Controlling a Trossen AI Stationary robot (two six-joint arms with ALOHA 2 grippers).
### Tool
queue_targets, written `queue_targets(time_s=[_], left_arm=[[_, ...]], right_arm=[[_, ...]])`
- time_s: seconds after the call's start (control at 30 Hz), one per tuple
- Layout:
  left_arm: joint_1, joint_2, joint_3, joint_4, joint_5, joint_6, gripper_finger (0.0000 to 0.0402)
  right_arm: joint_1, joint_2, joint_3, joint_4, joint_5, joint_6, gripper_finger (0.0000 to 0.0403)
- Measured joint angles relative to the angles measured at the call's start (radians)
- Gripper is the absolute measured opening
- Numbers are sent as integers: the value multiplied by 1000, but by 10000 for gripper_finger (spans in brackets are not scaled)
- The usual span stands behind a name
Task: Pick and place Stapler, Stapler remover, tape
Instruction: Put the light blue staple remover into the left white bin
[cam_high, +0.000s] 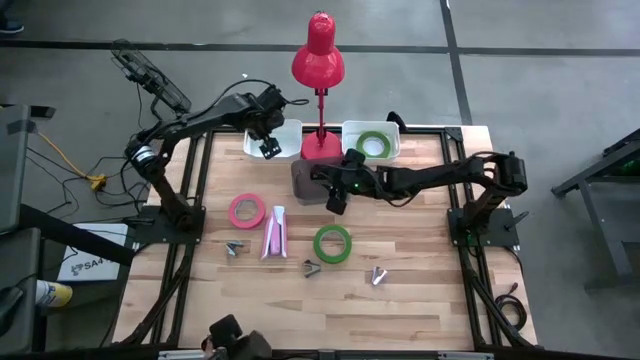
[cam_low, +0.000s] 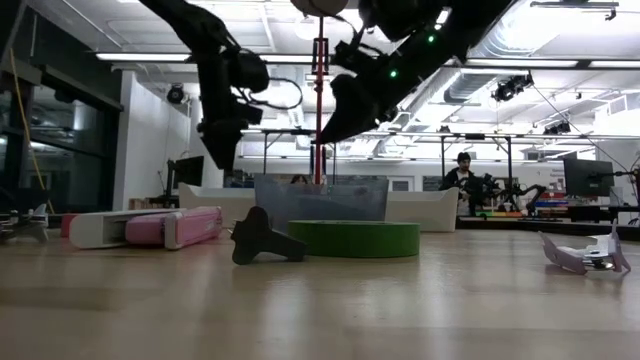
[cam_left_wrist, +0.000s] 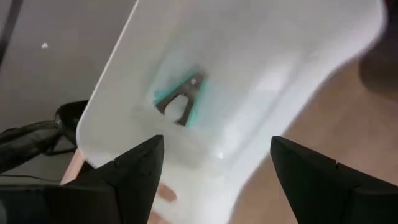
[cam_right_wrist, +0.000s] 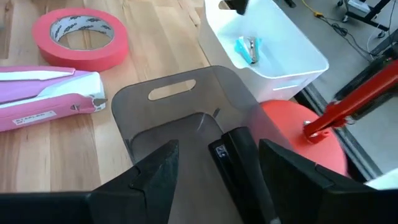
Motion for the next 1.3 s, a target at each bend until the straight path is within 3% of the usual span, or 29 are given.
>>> queue_targets(time_s=[0.23, 0.5, 0.83, 1.07, 1.3], left_arm=[[-66, -108, -99, -28, 4, -69, 291], [-192, -274, -239, -121, 11, -138, 291], [-391, -450, -400, -239, 173, -104, 291], [-554, -479, -536, -256, 247, -192, 291], [-723, -471, -526, -247, 267, -185, 291]], right_arm=[[-1, -65, 0, -148, 0, -33, 212], [-1, -72, 0, -184, -8, -59, 212], [-1, -72, 0, -194, -15, -74, 213], [0, -72, 0, -195, -34, -86, 213], [0, -72, 0, -196, -49, -102, 213]])
